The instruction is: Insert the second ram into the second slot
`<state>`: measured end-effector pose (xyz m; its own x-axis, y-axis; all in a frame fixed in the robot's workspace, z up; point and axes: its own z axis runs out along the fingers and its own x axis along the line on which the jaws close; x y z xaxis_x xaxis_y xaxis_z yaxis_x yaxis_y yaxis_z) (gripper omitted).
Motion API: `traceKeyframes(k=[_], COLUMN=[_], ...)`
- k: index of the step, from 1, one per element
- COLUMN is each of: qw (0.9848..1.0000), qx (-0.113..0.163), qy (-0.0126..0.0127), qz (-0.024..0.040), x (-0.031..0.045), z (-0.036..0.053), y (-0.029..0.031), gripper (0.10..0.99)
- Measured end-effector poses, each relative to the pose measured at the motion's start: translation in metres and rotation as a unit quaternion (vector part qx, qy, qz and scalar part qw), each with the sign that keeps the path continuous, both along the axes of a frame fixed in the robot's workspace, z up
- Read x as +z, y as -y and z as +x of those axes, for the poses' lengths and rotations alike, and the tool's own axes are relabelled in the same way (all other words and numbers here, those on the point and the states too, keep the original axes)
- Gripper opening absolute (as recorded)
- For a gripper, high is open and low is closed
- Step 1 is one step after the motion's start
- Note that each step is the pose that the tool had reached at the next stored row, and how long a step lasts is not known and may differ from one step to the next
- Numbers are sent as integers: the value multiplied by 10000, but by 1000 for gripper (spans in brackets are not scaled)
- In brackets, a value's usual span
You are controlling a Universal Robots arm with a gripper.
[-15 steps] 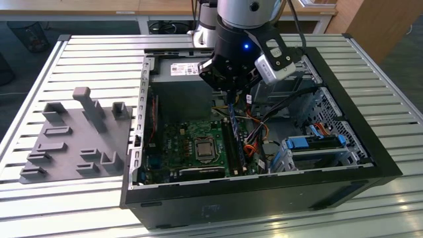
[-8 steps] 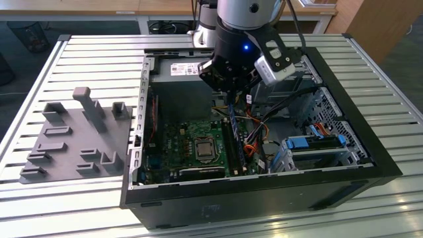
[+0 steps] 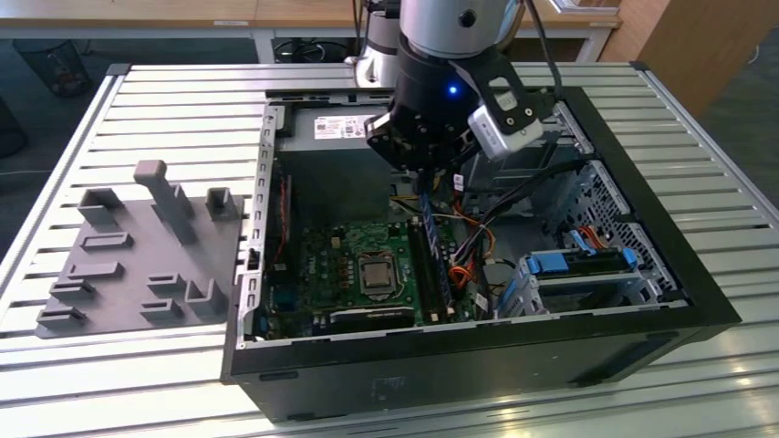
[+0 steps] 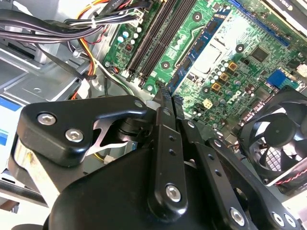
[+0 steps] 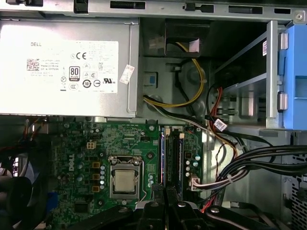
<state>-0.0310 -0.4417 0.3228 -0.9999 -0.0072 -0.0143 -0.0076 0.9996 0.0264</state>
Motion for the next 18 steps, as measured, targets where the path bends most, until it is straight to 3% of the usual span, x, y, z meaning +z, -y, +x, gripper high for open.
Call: traceKeyframes(k=[18], qw=[10000], qx=[0], qy=[0], qz=[0], x=[-59], z=[0], y=[5], gripper=[137])
